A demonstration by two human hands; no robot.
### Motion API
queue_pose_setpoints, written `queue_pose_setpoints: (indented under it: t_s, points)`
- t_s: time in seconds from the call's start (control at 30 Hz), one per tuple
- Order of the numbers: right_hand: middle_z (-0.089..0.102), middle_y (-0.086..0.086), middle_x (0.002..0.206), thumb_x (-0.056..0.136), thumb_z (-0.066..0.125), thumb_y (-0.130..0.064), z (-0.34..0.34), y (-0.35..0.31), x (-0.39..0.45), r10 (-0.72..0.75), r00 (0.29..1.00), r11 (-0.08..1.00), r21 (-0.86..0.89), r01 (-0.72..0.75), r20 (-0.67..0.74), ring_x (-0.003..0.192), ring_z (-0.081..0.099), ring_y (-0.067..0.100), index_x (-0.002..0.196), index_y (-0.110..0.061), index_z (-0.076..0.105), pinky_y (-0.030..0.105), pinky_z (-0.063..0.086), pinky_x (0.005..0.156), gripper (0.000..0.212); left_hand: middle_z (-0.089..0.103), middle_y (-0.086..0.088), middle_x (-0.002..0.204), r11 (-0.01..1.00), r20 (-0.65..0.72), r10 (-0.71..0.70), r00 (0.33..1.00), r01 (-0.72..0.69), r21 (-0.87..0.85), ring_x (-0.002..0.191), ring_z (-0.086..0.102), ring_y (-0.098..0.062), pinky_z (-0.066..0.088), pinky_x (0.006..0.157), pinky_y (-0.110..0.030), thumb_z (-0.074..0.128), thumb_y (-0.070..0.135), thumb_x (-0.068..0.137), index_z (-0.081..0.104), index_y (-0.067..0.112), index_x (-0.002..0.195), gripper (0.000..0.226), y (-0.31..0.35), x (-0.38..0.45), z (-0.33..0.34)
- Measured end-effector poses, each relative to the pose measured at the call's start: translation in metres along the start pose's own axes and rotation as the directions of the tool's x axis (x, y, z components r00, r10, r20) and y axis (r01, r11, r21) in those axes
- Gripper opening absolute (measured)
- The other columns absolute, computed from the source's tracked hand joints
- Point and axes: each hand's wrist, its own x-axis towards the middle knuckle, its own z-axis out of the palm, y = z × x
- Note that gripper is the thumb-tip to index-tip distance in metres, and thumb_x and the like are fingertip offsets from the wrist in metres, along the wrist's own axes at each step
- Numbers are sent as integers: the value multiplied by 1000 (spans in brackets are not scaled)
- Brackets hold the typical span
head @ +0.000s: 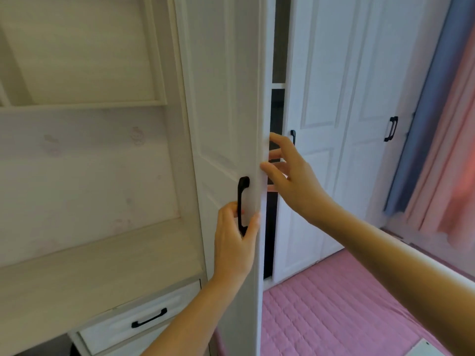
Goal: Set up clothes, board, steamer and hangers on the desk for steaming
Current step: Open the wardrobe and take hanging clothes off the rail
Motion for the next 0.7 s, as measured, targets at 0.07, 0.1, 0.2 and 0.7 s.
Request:
queue_pose_setpoints:
  t_s: [0.07,0.1,0.2,0.7]
  points:
    - [58,-6,117,98,49,-22,7,-4,-2,-23,998,1000,4,23,56,107,61,11,142,-29,32,38,57,87,48,54,16,115,999,-19,-29,999,29,-35,104,51,13,44,78,-3,58,46,87,46,23,125,46,1,-5,-6]
    - [57,-5,122,98,49,-21,11,-5,-2,-32,996,999,12,32,79,111,59,11,143,-29,31,38,55,91,49,55,16,118,999,-30,-41,999,40,-35,106,52,9,45,81,-6,58,48,85,45,23,127,50,1,-7,-9]
    - [53,-7,133,98,49,-22,22,-13,-1,-71,990,997,21,69,126,120,52,9,144,-26,31,32,49,100,50,57,20,115,997,-62,-65,996,63,-43,104,54,12,44,78,-4,60,44,85,47,23,124,46,-2,-10,-22]
    - [44,-3,144,95,52,-30,60,-24,6,-172,965,984,88,157,196,124,50,10,147,-25,27,42,46,103,58,66,14,109,983,-162,-166,973,150,-107,101,61,6,47,87,-11,61,30,89,52,20,126,39,0,-22,-61]
